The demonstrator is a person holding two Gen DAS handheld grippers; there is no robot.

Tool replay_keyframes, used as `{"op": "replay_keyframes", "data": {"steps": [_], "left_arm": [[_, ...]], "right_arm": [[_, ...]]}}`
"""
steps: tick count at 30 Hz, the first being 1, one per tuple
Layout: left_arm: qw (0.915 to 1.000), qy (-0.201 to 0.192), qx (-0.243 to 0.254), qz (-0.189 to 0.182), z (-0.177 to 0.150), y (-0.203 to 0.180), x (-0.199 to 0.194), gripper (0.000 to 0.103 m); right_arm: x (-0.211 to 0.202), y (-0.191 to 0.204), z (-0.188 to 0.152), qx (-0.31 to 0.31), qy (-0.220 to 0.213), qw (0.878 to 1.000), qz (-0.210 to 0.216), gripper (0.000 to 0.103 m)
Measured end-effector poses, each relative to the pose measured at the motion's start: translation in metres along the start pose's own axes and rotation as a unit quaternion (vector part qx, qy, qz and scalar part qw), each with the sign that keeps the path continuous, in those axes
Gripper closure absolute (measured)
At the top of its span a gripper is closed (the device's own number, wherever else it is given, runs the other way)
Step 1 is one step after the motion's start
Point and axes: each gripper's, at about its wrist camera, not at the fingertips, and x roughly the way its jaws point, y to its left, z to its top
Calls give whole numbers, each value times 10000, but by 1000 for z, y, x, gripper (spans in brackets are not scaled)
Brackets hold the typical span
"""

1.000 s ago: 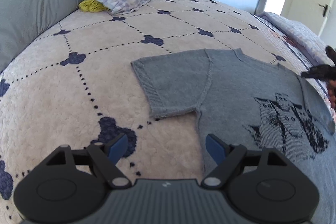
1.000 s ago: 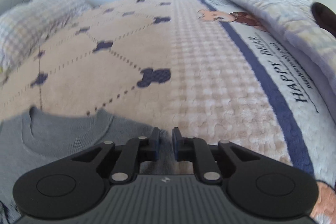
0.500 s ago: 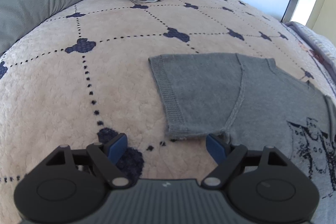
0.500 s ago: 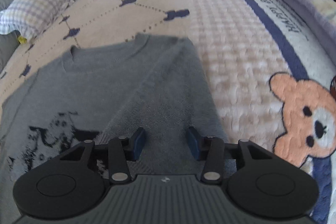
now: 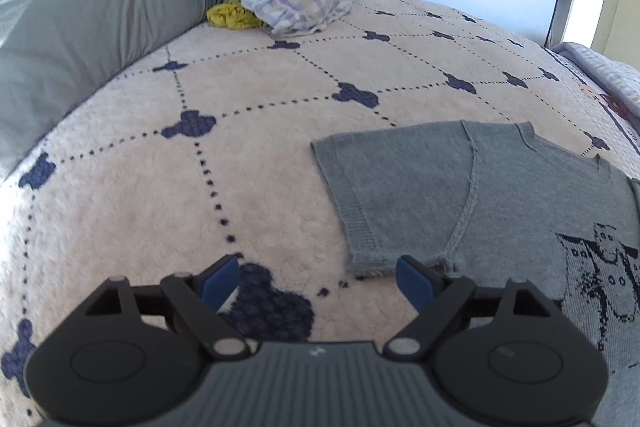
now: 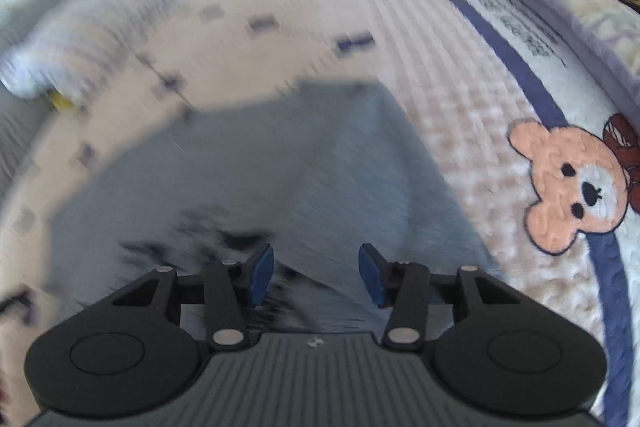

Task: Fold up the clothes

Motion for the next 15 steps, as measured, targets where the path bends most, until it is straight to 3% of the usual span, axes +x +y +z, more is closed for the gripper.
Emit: {"op": "replay_keyframes", "data": {"steps": [4,7,10,12,15], "left_arm": [[9999,-6,-59,-94,3,-2,3,15],[9999,37,-18,-114,3,-4,12,15],[9999,101,17,-69,6,-3,24,15],[9999,107,59,46,10,-1,34,15],[9996,75,165,196,16,-2,48,15]], "right_arm": [[-60,37,-12,732,-864,9923,498,25],[-78,65,-26,1079,-1226,9831,822,20],[-67,92,-31,1102,-1213,9810,1043,19],[-47,114,-35,724,-1119,9863,972,18],[-8,138,-48,-224,-701,9964,413,17]]}}
